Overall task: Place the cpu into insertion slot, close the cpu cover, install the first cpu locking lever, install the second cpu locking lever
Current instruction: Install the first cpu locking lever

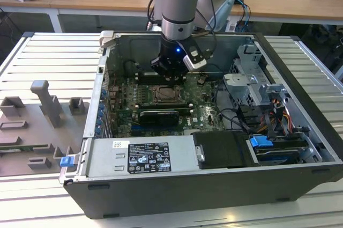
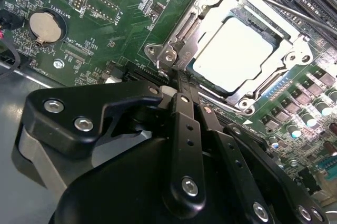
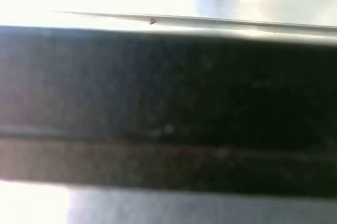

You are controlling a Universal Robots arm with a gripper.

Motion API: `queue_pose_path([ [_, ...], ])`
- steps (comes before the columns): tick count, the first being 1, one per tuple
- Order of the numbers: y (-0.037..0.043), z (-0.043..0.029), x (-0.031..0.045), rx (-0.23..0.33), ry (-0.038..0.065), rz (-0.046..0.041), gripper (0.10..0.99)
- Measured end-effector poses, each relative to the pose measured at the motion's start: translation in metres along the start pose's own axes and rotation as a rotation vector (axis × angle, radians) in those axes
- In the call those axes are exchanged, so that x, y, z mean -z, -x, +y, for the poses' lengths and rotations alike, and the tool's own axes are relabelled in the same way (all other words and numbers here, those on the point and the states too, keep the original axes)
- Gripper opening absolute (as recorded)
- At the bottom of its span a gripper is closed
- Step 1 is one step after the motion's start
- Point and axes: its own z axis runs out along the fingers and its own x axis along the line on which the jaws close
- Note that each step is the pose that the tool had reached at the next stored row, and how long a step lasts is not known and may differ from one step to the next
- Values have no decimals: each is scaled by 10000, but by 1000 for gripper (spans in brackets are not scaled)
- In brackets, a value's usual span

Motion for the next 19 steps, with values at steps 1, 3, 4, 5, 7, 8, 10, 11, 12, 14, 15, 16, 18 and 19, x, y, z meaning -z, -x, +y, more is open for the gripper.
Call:
queue_pose_path([
  [1, 0, 0, 4, 0, 2, -2, 106],
  [3, 2, 3, 26, 0, 10, -11, 106],
  [4, 3, 5, 55, 2, 6, -12, 106],
  [5, 1, 4, 83, 1, -5, -1, 106],
  [7, 1, 7, 121, 2, -4, -1, 106],
  [8, 1, 7, 122, 1, -3, -2, 106],
  [10, 0, 5, 123, -1, -4, 0, 106],
  [11, 1, 3, 123, 0, -5, -1, 106],
  [12, 1, -1, 124, 1, -5, 0, 106],
  [14, 0, -6, 124, 1, -6, -1, 106],
  [15, 0, -9, 124, 0, -5, -1, 106],
  [16, 0, -11, 124, 0, -5, -1, 106],
  [18, 0, -14, 124, 0, -5, 0, 106],
  [19, 0, -15, 124, 1, -5, 0, 106],
])
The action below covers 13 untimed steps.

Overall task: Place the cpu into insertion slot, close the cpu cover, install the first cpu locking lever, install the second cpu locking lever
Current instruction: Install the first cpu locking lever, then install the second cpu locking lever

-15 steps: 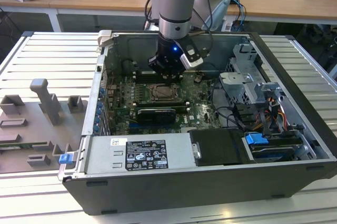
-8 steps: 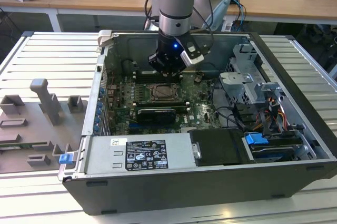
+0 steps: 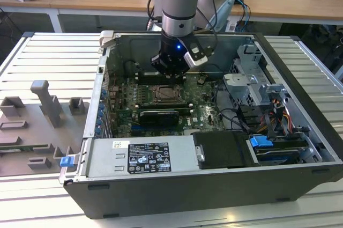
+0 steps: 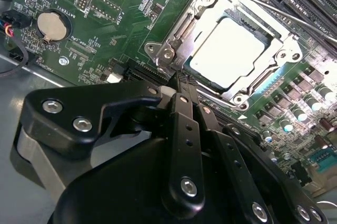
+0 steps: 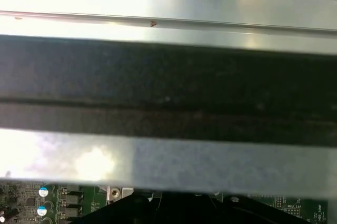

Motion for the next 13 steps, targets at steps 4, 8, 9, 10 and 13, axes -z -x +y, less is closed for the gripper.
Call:
queue_pose_path([
  [4, -1, -11, 1, 0, -1, 1, 106],
  [8, -2, -40, 2, 0, 0, 0, 106],
  [9, -3, -47, 2, 0, 0, 0, 106],
  [10, -3, -52, 3, 0, -1, 0, 106],
  [13, -4, -62, 3, 0, 0, 0, 106],
])
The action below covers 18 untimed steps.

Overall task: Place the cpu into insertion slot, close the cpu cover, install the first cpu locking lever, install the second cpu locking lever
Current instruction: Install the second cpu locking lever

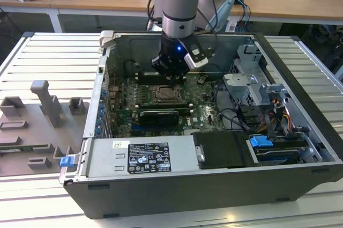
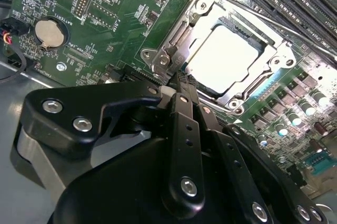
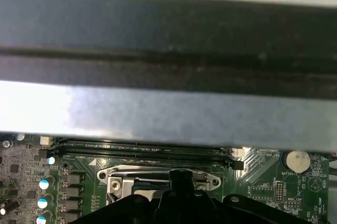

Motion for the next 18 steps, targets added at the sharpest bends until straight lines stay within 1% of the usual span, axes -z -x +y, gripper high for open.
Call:
queue_pose_path([
  [2, 0, -1, 3, -1, -2, 2, 106],
  [5, 0, -1, 26, 0, -1, 1, 106],
  [6, 0, 1, 62, 0, -1, 0, 106],
  [8, 0, 3, 105, -1, -1, 0, 106],
  [10, 1, 10, 245, -2, 0, 0, 106],
  [11, 2, 12, 291, -1, 1, -1, 106],
  [15, 1, 1, 292, -1, 0, 0, 106],
  [18, -1, -30, 292, -1, -1, 1, 106],
])
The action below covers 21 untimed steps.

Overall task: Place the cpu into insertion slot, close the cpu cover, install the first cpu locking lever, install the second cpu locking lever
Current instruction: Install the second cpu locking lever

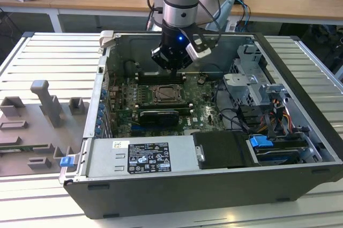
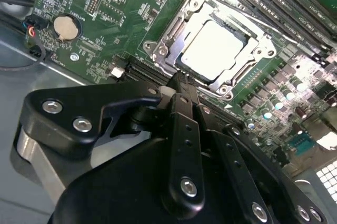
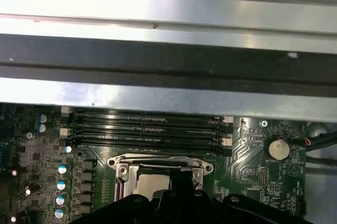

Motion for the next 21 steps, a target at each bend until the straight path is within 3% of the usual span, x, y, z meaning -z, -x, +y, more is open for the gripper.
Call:
queue_pose_path([
  [11, -9, -152, -6, -1, 0, 0, 106],
  [21, -9, -181, 75, 1, 1, -1, 106],
])
